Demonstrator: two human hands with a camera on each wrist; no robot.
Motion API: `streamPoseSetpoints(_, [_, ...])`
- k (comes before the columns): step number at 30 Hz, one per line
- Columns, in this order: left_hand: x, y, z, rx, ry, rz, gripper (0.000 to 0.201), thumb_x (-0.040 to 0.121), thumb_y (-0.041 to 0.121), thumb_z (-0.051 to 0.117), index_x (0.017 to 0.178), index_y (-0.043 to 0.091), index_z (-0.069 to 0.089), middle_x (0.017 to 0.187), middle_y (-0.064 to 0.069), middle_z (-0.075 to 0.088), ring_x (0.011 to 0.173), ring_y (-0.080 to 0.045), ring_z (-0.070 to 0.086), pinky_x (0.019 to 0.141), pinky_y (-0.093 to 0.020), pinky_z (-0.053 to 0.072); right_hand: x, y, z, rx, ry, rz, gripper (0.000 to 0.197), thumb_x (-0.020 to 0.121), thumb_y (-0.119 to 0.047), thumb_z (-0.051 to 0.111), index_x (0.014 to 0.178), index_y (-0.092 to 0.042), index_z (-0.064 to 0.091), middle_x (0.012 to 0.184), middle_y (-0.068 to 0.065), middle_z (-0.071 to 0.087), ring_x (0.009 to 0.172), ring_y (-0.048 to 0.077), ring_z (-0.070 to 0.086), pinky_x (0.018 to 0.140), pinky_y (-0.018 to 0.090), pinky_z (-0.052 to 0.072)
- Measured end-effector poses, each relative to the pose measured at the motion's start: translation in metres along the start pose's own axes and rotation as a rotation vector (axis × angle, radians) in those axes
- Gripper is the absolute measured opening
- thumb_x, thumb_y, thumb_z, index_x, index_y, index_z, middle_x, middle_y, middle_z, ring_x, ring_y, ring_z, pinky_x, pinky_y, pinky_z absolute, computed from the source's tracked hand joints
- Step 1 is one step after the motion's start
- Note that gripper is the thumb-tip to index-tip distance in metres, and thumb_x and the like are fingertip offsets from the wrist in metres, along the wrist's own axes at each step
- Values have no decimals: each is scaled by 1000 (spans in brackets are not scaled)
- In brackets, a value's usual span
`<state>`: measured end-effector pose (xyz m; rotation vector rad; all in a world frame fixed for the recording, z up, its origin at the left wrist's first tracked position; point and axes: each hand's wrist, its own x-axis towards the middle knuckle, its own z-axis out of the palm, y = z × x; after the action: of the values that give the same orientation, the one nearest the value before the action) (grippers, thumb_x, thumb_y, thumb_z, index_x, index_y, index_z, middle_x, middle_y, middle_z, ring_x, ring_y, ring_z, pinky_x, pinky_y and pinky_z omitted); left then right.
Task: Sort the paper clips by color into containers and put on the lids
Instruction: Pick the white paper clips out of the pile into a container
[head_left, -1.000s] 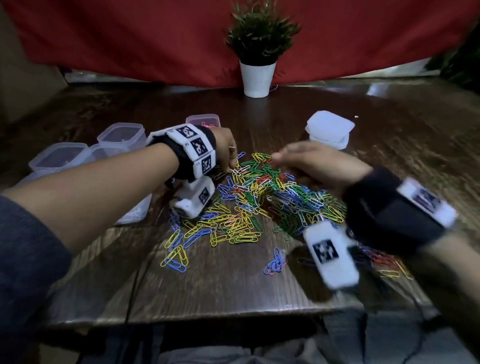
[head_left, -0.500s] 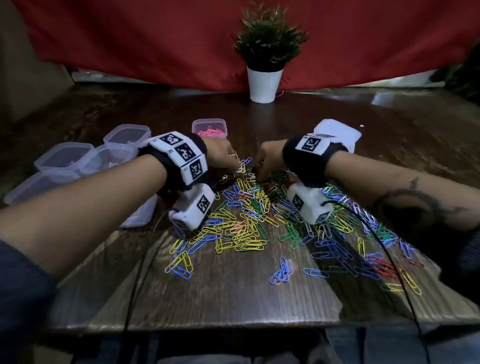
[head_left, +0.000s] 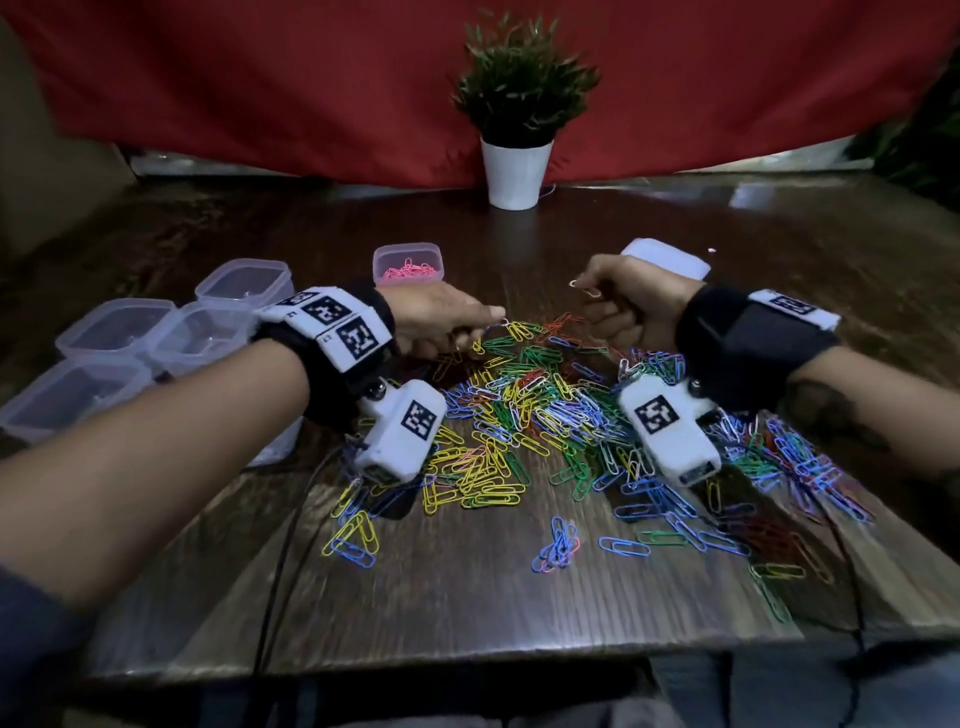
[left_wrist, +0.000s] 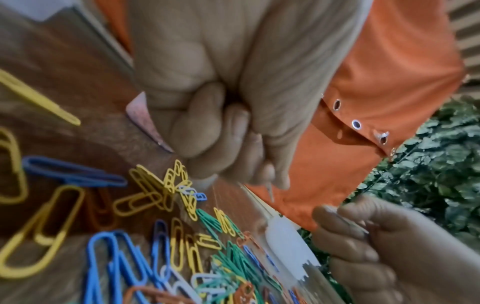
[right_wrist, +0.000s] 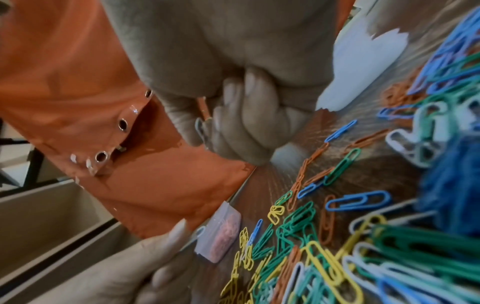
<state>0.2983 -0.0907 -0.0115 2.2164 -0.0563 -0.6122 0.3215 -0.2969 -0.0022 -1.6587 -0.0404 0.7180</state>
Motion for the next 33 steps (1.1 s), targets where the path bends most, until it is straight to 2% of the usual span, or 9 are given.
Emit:
streamPoseSetpoints(8, [-2,5,14,126,-31,-27,22,99,10,37,95,8,58,60,0,55,29,0,32,28,-11,21,-30,10,-5,237,77,-171,22,77,-6,36,56,-12,33,48,0,39,29,1,20,31,10,10])
streamPoseSetpoints(11, [-1,7,15,237,7,-13,37,102,19,27,85,11,60,75,-6,48,48,-10,39,41,-17,29,-32,11,-3,287,78,-245,55,83,1,25,36,-11,52,65,8,35,27,-1,19,32,12,8])
streamPoseSetpoints(14, [-4,9,15,433,8,25,24,96,25,48,89,10,64,80,-2,57,66,-13,49,61,-23,41,-31,12,-2,429,57,-293,47,77,5,31,39,-14,48,58,4,42,27,0,19,31,12,8])
streamPoseSetpoints(17, [-7,8,17,661,15,99,17,78,19,73,92,12,68,74,7,59,66,-4,50,61,-20,40,-32,10,-1,615,-33,-353,16,45,-2,54,48,-14,43,54,3,45,30,3,21,29,12,12])
streamPoseSetpoints(19, [-7,7,19,763,37,141,10,76,17,75,83,15,68,70,9,58,63,-2,49,56,-16,37,-36,8,1,617,-78,-370,14,45,-10,57,47,-14,44,52,0,41,31,3,22,30,13,13])
streamPoseSetpoints(24, [-6,5,15,698,-2,158,6,83,16,68,84,13,63,70,11,55,66,-4,48,60,-13,37,-27,8,3,276,44,-291,43,96,-28,39,54,-20,34,39,-9,27,28,1,17,31,14,8])
streamPoseSetpoints(28, [-11,2,8,321,81,141,23,90,9,53,67,14,51,51,11,47,44,0,41,37,-10,29,-16,21,14,-575,36,-197,16,95,-17,48,80,-16,51,56,-3,46,31,0,33,29,13,25])
streamPoseSetpoints(30, [-12,-1,7,-43,97,33,29,90,10,40,63,16,38,42,10,35,31,-1,26,29,-11,16,-12,22,22,-984,12,-234,9,87,-17,62,93,-11,64,67,-7,51,49,-3,43,42,9,32])
streamPoseSetpoints(33, [-11,-4,9,-475,54,-52,31,91,15,33,61,20,27,39,11,26,29,1,19,26,-9,9,-7,18,35,-1181,-44,-247,20,80,-17,70,98,-9,67,72,-8,53,66,6,45,51,8,29])
